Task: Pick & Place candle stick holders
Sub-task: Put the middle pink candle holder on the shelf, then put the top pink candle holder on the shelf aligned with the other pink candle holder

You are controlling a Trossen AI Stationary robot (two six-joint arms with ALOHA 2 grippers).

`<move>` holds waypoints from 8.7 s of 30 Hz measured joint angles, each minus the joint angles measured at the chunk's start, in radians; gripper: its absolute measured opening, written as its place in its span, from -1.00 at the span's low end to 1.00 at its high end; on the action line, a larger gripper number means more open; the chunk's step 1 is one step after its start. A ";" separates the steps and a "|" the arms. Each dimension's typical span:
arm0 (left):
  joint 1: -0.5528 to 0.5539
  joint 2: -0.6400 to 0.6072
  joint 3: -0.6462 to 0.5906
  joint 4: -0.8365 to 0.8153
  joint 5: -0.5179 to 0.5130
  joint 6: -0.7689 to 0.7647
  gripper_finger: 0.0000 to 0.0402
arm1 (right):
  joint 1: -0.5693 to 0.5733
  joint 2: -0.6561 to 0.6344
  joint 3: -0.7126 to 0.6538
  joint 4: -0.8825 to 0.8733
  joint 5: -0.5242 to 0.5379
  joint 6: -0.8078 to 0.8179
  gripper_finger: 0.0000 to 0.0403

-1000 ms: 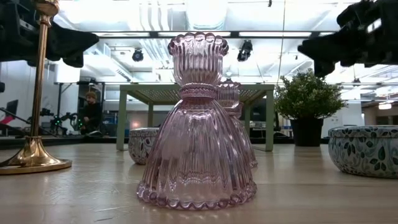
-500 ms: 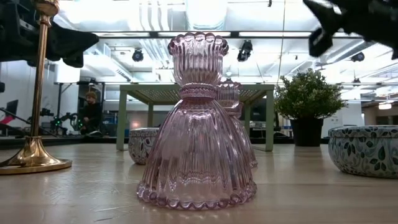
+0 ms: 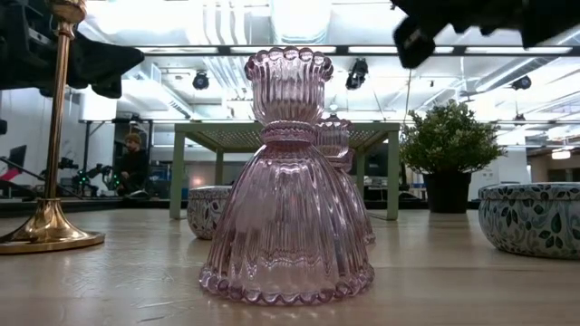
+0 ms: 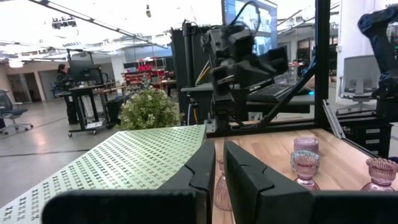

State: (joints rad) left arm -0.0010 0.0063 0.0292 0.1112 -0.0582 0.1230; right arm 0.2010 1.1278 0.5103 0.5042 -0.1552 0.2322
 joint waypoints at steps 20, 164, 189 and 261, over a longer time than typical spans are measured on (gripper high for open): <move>0.000 0.016 0.000 -0.004 -0.001 0.000 -0.82 | 0.195 0.418 0.499 -0.689 0.239 -0.232 -0.43; 0.000 0.036 -0.002 -0.038 -0.007 0.000 -0.82 | -0.666 0.606 1.257 -1.671 0.309 -0.686 -0.90; 0.000 0.036 -0.002 -0.038 -0.007 0.000 -0.82 | -0.603 0.587 1.219 -1.665 0.316 -0.748 -0.88; 0.000 0.036 -0.002 -0.038 -0.007 0.000 -0.82 | -0.029 0.511 0.737 -1.159 0.346 -0.521 -0.36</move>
State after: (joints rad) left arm -0.0010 0.0421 0.0273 0.0731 -0.0650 0.1227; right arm 0.1722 1.6393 1.2474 -0.6547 0.1904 -0.2891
